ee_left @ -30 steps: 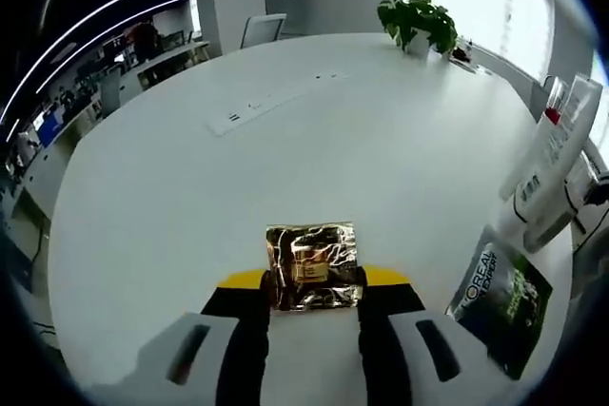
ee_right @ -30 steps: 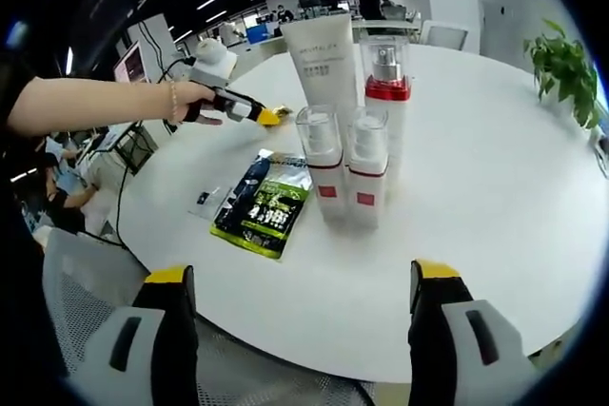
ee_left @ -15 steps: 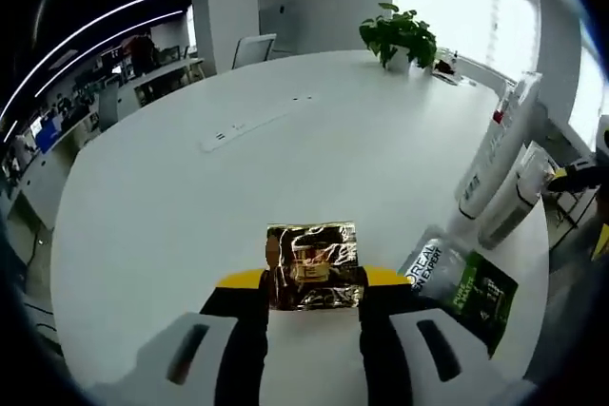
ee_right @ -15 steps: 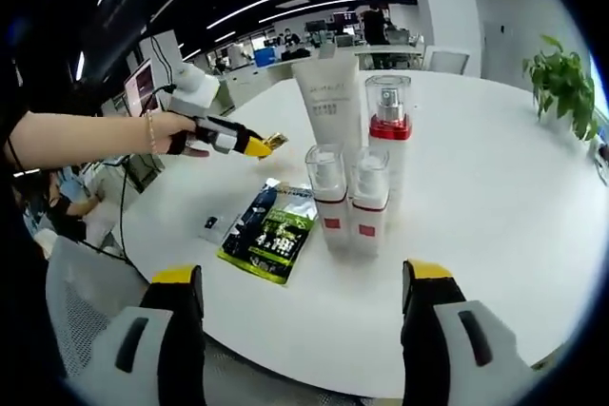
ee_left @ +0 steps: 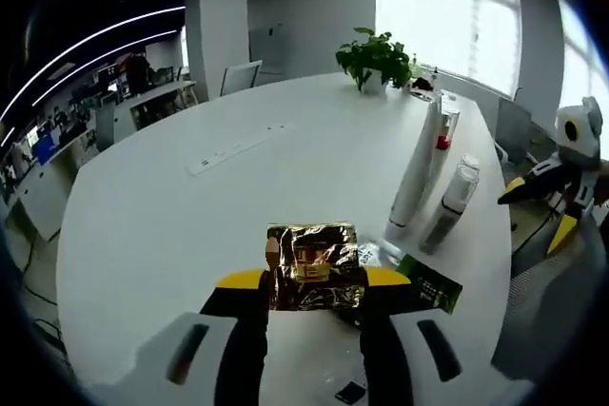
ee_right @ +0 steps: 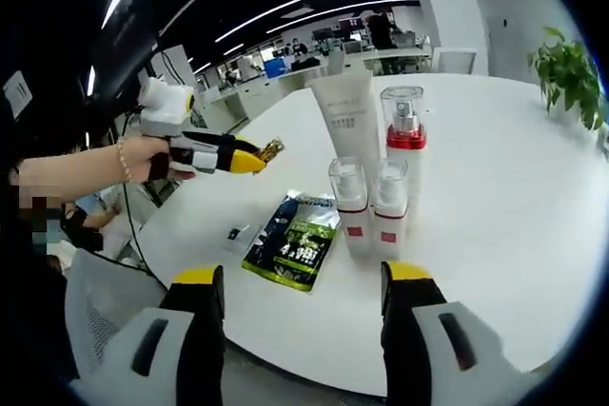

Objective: Arrange the skincare products in the storage area until every visible bottle or jar stands upright without overlapping.

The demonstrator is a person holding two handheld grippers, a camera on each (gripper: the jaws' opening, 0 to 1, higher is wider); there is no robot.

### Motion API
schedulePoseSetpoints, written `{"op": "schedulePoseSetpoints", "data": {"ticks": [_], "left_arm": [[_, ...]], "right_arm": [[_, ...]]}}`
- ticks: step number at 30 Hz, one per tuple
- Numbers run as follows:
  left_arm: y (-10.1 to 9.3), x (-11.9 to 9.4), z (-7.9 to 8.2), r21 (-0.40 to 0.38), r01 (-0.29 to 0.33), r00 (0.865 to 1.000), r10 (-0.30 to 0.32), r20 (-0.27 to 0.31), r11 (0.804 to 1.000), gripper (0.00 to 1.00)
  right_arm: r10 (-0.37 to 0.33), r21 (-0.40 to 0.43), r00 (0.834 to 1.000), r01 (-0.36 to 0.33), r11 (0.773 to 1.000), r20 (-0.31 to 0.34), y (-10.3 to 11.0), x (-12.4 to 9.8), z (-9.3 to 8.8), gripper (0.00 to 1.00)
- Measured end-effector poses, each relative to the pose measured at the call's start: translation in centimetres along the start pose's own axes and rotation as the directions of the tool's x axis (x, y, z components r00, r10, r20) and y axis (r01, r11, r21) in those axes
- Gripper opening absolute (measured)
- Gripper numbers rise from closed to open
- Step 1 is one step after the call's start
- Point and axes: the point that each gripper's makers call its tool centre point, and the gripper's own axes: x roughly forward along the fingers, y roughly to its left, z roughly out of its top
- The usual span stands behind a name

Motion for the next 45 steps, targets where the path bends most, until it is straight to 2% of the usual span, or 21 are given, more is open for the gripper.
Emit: {"op": "schedulePoseSetpoints", "data": {"ticks": [3, 8, 11, 17, 23, 27, 28, 31, 33, 36, 40, 42, 45], "left_arm": [[-1.3, -0.9, 0.0, 0.017, 0.008, 1.0, -0.008, 0.005, 1.0, 0.35], [-3.2, -2.0, 0.2, 0.019, 0.036, 0.999, -0.036, 0.022, 0.999, 0.35], [-4.1, -2.5, 0.2, 0.025, 0.052, 0.998, -0.053, 0.036, 0.998, 0.35], [-7.1, -3.9, 1.1, 0.033, 0.078, 0.995, -0.08, 0.056, 0.996, 0.35], [-9.1, -4.7, 1.1, 0.066, 0.089, 0.994, -0.093, 0.063, 0.994, 0.35], [-10.4, -5.2, 1.5, 0.083, 0.098, 0.992, -0.104, 0.074, 0.992, 0.35], [-10.6, -5.2, 1.4, 0.088, 0.1, 0.992, -0.106, 0.075, 0.991, 0.35], [-11.1, -5.3, 1.5, 0.093, 0.105, 0.99, -0.113, 0.081, 0.99, 0.36], [-11.6, -5.4, 1.6, 0.094, 0.108, 0.99, -0.116, 0.081, 0.99, 0.36], [-11.5, -5.4, 1.4, 0.104, 0.106, 0.99, -0.115, 0.077, 0.989, 0.36], [-11.8, -5.5, 1.5, 0.098, 0.109, 0.99, -0.117, 0.078, 0.989, 0.36], [-11.8, -5.6, 1.5, 0.098, 0.107, 0.99, -0.115, 0.078, 0.989, 0.35], [-11.7, -5.5, 1.5, 0.089, 0.107, 0.991, -0.114, 0.076, 0.99, 0.36]], "right_arm": [[0.04, 0.049, 0.999, -0.042, 0.998, 0.032, 0.9, 0.0, 0.5, 0.6], [0.07, 0.056, 0.996, -0.073, 0.996, 0.05, 1.4, 0.1, 1.0, 0.45], [0.109, 0.115, 0.991, -0.117, 0.986, 0.076, 2.0, 0.1, 1.8, 0.38], [0.138, 0.114, 0.983, -0.152, 0.982, 0.12, 2.5, 0.4, 3.6, 0.33], [0.201, 0.189, 0.969, -0.225, 0.956, 0.141, 3.9, 1.2, 4.8, 0.29], [0.232, 0.273, 0.959, -0.269, 0.924, 0.16, 4.7, 1.9, 5.3, 0.27], [0.235, 0.284, 0.959, -0.273, 0.919, 0.161, 4.7, 2.1, 5.4, 0.27], [0.207, 0.28, 0.967, -0.243, 0.929, 0.15, 4.2, 2.6, 5.4, 0.31], [0.21, 0.288, 0.966, -0.246, 0.926, 0.149, 4.2, 2.8, 5.4, 0.27], [0.23, 0.34, 0.958, -0.276, 0.899, 0.17, 4.5, 3.0, 5.6, 0.16], [0.235, 0.36, 0.956, -0.284, 0.889, 0.174, 4.8, 2.9, 5.7, 0.04], [0.244, 0.387, 0.952, -0.299, 0.872, 0.184, 4.9, 2.9, 5.7, 0.03], [0.255, 0.404, 0.948, -0.312, 0.86, 0.189, 4.9, 2.9, 5.6, 0.01]]}}
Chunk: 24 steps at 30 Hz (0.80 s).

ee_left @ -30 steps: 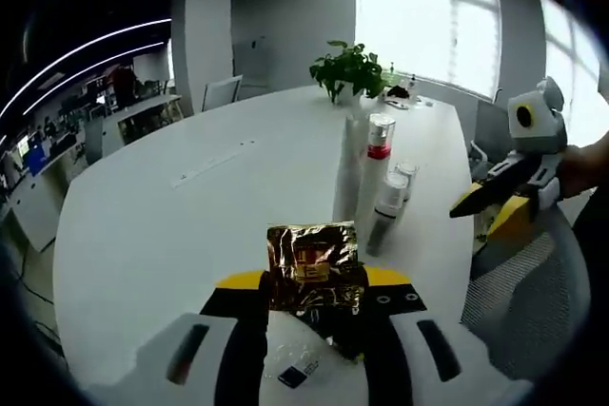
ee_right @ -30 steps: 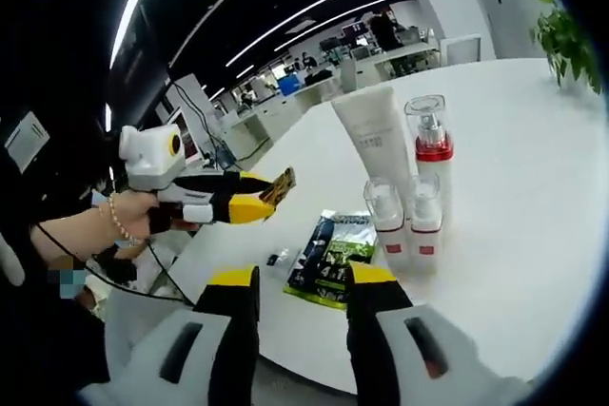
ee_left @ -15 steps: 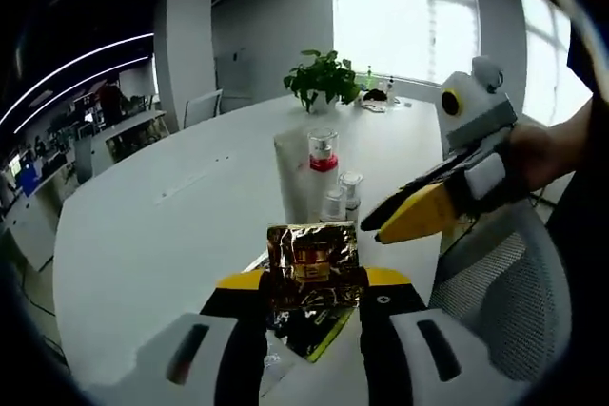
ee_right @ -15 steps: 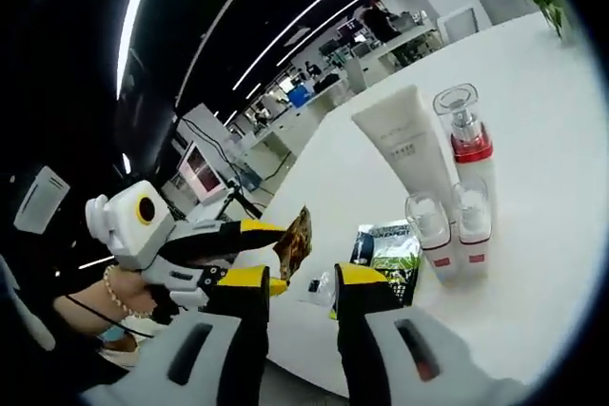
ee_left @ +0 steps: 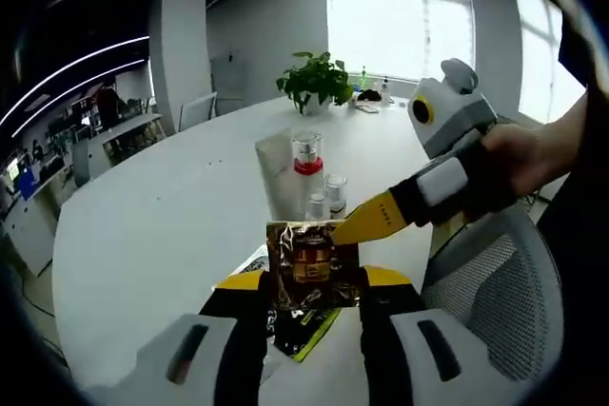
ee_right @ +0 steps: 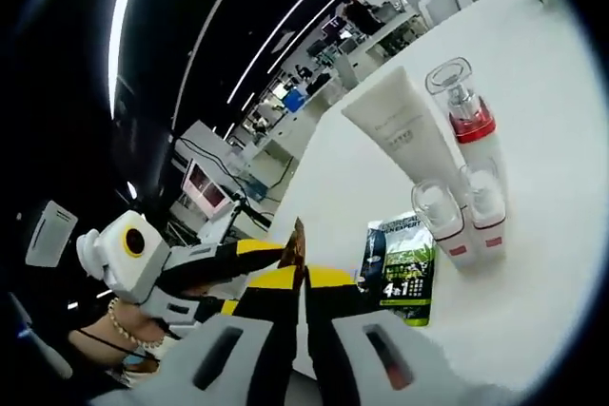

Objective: Arrange the skincare products in the storage area until every visible bottle or jar stands upright without overlapping.

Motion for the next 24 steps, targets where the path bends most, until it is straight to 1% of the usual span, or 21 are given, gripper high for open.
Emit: {"op": "schedulePoseSetpoints", "data": {"ticks": [2, 3, 5, 6, 7, 9, 10, 11, 12, 13, 15, 18, 19, 21, 22, 23, 24], "left_arm": [[-0.1, 0.0, -0.3, -0.041, 0.01, 1.0, -0.011, -0.007, 0.999, 0.35], [-0.1, -0.1, -0.5, -0.077, 0.016, 1.0, -0.017, -0.015, 0.997, 0.36], [-0.3, -0.2, -0.2, -0.119, 0.035, 0.999, -0.033, 0.016, 0.992, 0.35], [-0.3, -0.4, -0.1, -0.135, 0.048, 0.999, -0.044, 0.027, 0.99, 0.37], [-0.4, -0.5, 0.0, -0.161, 0.054, 0.998, -0.049, 0.039, 0.985, 0.4], [0.0, -0.9, -0.5, -0.179, 0.062, 0.998, -0.056, 0.038, 0.982, 0.47], [0.0, -1.1, -0.7, -0.197, 0.068, 0.997, -0.061, 0.04, 0.978, 0.48], [-0.1, -1.2, -0.8, -0.212, 0.078, 0.997, -0.07, 0.043, 0.974, 0.47], [-0.1, -1.4, -1.0, -0.241, 0.09, 0.996, -0.08, 0.051, 0.966, 0.44], [0.0, -1.6, -0.8, -0.269, 0.099, 0.994, -0.082, 0.075, 0.958, 0.42], [0.1, -2.2, -1.1, -0.309, 0.117, 0.991, -0.093, 0.092, 0.944, 0.37], [0.6, -2.7, -1.9, -0.323, 0.107, 0.993, -0.082, 0.089, 0.94, 0.28], [0.9, -2.9, -2.0, -0.341, 0.103, 0.993, -0.074, 0.096, 0.934, 0.27], [1.1, -3.2, -1.8, -0.408, 0.116, 0.988, -0.061, 0.145, 0.906, 0.23], [1.4, -3.4, -2.0, -0.423, 0.117, 0.986, -0.053, 0.16, 0.899, 0.2], [1.7, -3.4, -2.3, -0.431, 0.112, 0.985, -0.044, 0.164, 0.895, 0.18], [1.6, -3.4, -2.5, -0.428, 0.11, 0.986, -0.044, 0.161, 0.897, 0.15]], "right_arm": [[0.006, 0.001, 1.0, -0.006, 1.0, -0.003, 0.2, 0.1, -0.1, 0.01], [0.006, -0.004, 1.0, -0.006, 1.0, -0.006, 0.2, 0.1, -0.1, 0.01], [0.0, -0.021, 1.0, -0.001, 1.0, -0.012, 0.2, 0.1, -0.2, 0.01], [0.003, -0.02, 1.0, -0.003, 1.0, -0.017, 0.1, 0.1, -0.2, 0.01], [0.009, -0.02, 1.0, -0.01, 1.0, -0.019, 0.2, 0.1, -0.2, 0.01], [0.016, -0.026, 1.0, -0.017, 1.0, -0.021, 0.1, 0.2, 0.1, 0.01], [0.02, -0.031, 1.0, -0.02, 0.999, -0.024, 0.4, 0.1, 0.1, 0.01], [0.024, -0.035, 0.999, -0.025, 0.999, -0.025, 0.5, 0.1, 0.1, 0.01], [0.03, -0.039, 0.999, -0.031, 0.999, -0.029, 0.7, 0.1, 0.2, 0.01], [0.043, -0.047, 0.998, -0.044, 0.998, -0.035, 0.9, 0.1, 0.2, 0.01], [0.059, -0.059, 0.997, -0.062, 0.996, -0.046, 1.1, 0.2, 0.2, 0.01], [0.074, -0.063, 0.996, -0.078, 0.995, -0.059, 1.5, 0.3, -0.1, 0.01], [0.08, -0.066, 0.995, -0.084, 0.994, -0.065, 1.6, 0.4, -0.2, 0.01], [0.09, -0.069, 0.993, -0.096, 0.993, -0.079, 2.0, 0.6, -0.4, 0.01], [0.094, -0.073, 0.992, -0.1, 0.992, -0.085, 2.1, 0.7, -0.5, 0.01], [0.104, -0.078, 0.99, -0.111, 0.991, -0.096, 2.4, 0.8, -0.7, 0.01], [0.106, -0.08, 0.989, -0.114, 0.99, -0.1, 2.5, 0.9, -0.8, 0.01]]}}
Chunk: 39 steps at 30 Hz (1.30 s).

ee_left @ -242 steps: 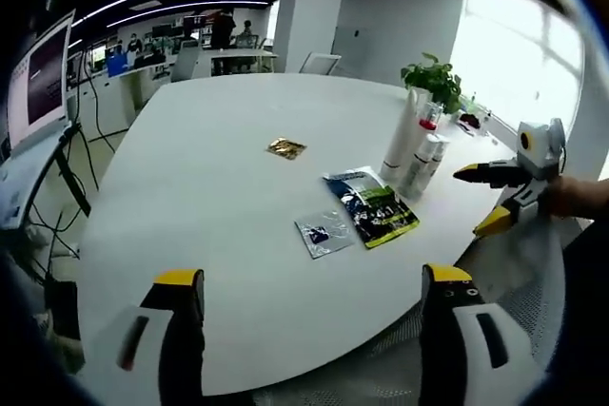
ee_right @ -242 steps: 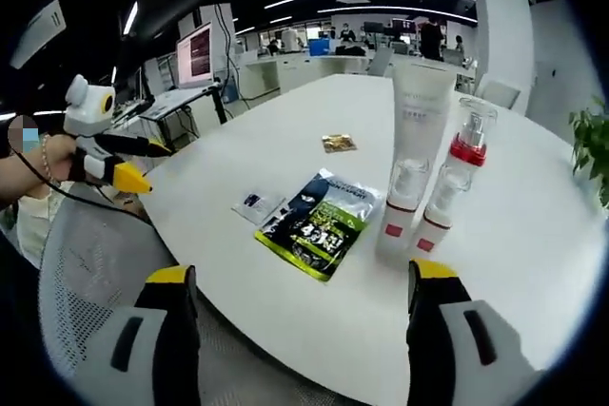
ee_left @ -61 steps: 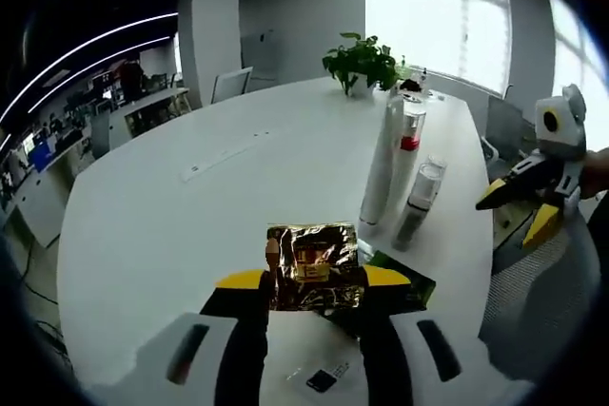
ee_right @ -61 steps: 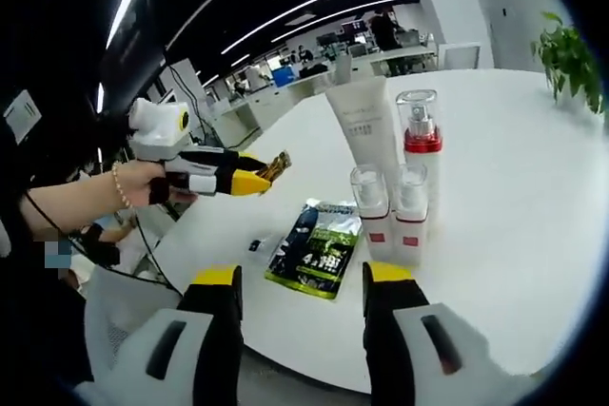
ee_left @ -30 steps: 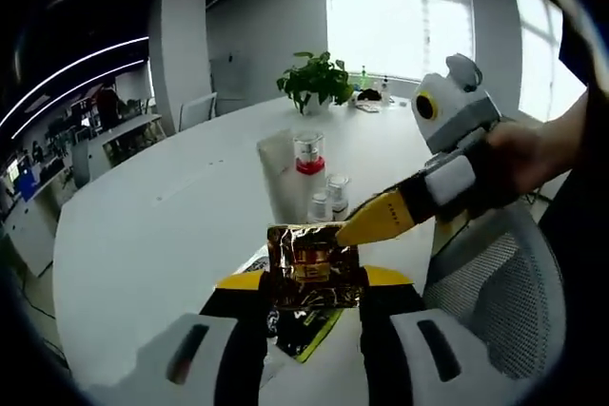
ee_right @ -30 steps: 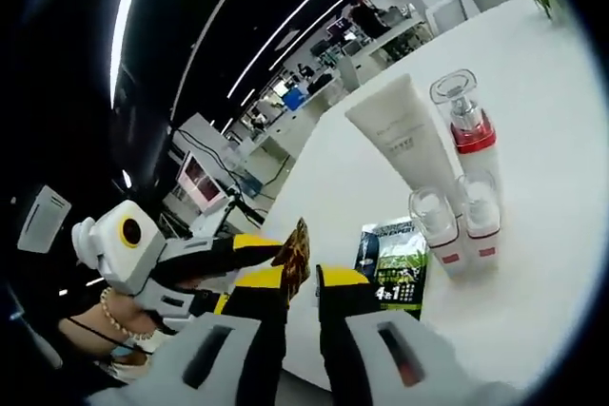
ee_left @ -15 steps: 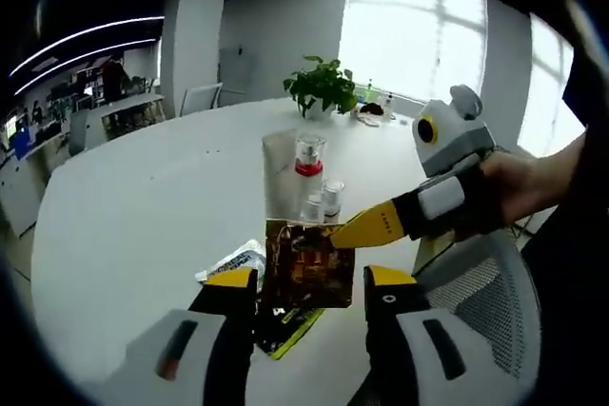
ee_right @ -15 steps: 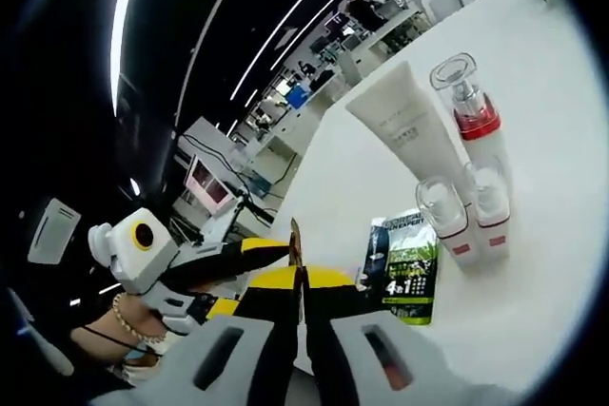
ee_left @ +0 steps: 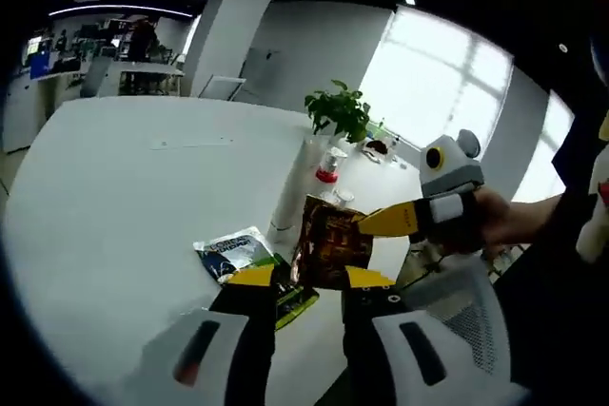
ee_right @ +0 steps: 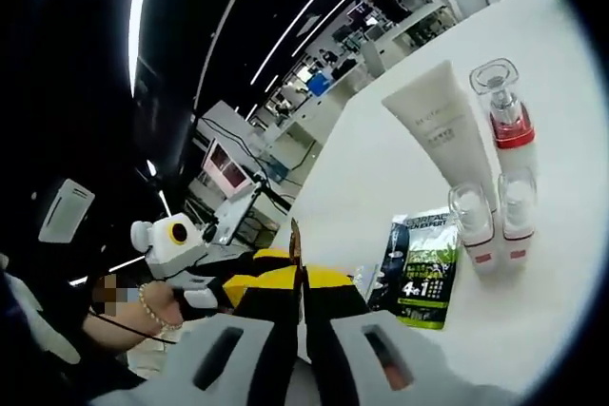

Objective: Arrange the skincare products in the storage area until every visible bottle or jar stands upright without overlapping.

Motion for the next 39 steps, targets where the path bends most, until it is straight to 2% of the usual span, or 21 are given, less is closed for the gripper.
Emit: {"op": "schedulePoseSetpoints", "data": {"ticks": [3, 9, 13, 18, 20, 21, 26, 29, 34, 39], "left_arm": [[0.1, -0.2, -0.9, -0.017, -0.017, 1.0, 0.016, -0.014, 1.0, 0.11], [0.4, -1.1, -1.3, -0.047, -0.054, 0.999, 0.054, 0.002, 0.997, 0.0], [0.5, -1.6, -2.0, -0.093, -0.076, 0.997, 0.076, 0.003, 0.993, 0.0], [0.8, -2.2, -2.6, -0.142, -0.106, 0.994, 0.109, 0.016, 0.984, 0.0], [1.0, -2.3, -2.7, -0.153, -0.119, 0.992, 0.123, 0.019, 0.981, 0.0], [1.7, -2.5, -2.8, -0.164, -0.132, 0.99, 0.138, 0.022, 0.978, 0.0], [2.6, -2.8, -2.7, -0.19, -0.165, 0.985, 0.172, 0.02, 0.968, 0.0], [3.5, -2.8, -2.8, -0.173, -0.18, 0.983, 0.183, -0.003, 0.968, 0.0], [4.8, -2.6, -3.1, -0.167, -0.202, 0.979, 0.2, -0.028, 0.965, 0.0], [6.5, -1.7, -3.5, -0.164, -0.222, 0.975, 0.216, -0.054, 0.961, 0.0]], "right_arm": [[0.014, -0.011, 1.0, -0.014, 1.0, -0.023, 0.3, 0.5, -0.4, 0.01], [0.006, -0.056, 0.998, -0.009, 0.998, -0.059, 0.7, 1.2, -0.9, 0.01], [-0.049, -0.174, 0.994, 0.031, 0.984, -0.097, 0.1, 1.9, -0.9, 0.02], [-0.117, -0.367, 0.983, 0.056, 0.928, -0.144, -0.1, 3.4, -1.0, 0.03], [-0.138, -0.453, 0.978, 0.054, 0.89, -0.156, 0.1, 4.4, -0.9, 0.04], [-0.146, -0.466, 0.977, 0.059, 0.883, -0.154, 0.1, 4.7, -0.7, 0.04], [-0.164, -0.544, 0.977, 0.065, 0.837, -0.135, 0.2, 6.8, -0.1, 0.03], [-0.193, -0.618, 0.972, 0.07, 0.783, -0.135, -0.1, 8.0, -0.2, 0.03], [-0.21, -0.65, 0.969, 0.074, 0.756, -0.134, -1.0, 9.7, -0.4, 0.02], [-0.236, -0.656, 0.963, 0.093, 0.749, -0.132, -2.7, 11.4, -0.6, 0.02]]}}
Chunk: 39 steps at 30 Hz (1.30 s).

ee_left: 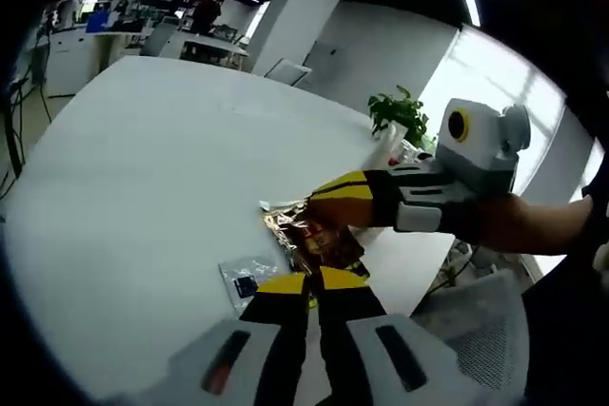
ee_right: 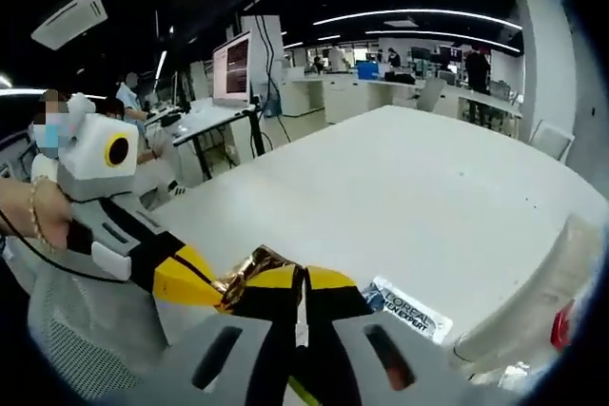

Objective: Arrange the skincare products in the storage area until every visible bottle or jar stands upright without overlapping.

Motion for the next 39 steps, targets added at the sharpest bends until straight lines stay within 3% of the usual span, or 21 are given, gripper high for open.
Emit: {"op": "schedulePoseSetpoints", "data": {"ticks": [12, 20, 30, 39], "left_arm": [[4.3, 3.0, 0.8, 0.035, -0.055, 0.997, 0.056, -0.051, 0.998, 0.0], [6.6, 4.8, 0.5, 0.031, -0.083, 0.993, 0.085, -0.079, 0.996, 0.0], [8.4, 6.6, -0.4, 0.021, -0.104, 0.989, 0.105, -0.106, 0.994, 0.0], [8.8, 7.2, -0.4, 0.027, -0.114, 0.986, 0.116, -0.119, 0.993, 0.0]], "right_arm": [[-0.068, 0.015, 0.998, 0.068, 0.998, 0.002, -2.5, 3.4, -0.8, 0.01], [-0.102, 0.023, 0.994, 0.103, 0.994, -0.037, -4.0, 6.1, -2.4, 0.02], [-0.101, -0.001, 0.993, 0.101, 0.995, -0.067, -4.8, 7.7, -3.7, 0.02], [-0.111, -0.028, 0.989, 0.108, 0.994, -0.1, -5.5, 9.0, -4.8, 0.02]]}}
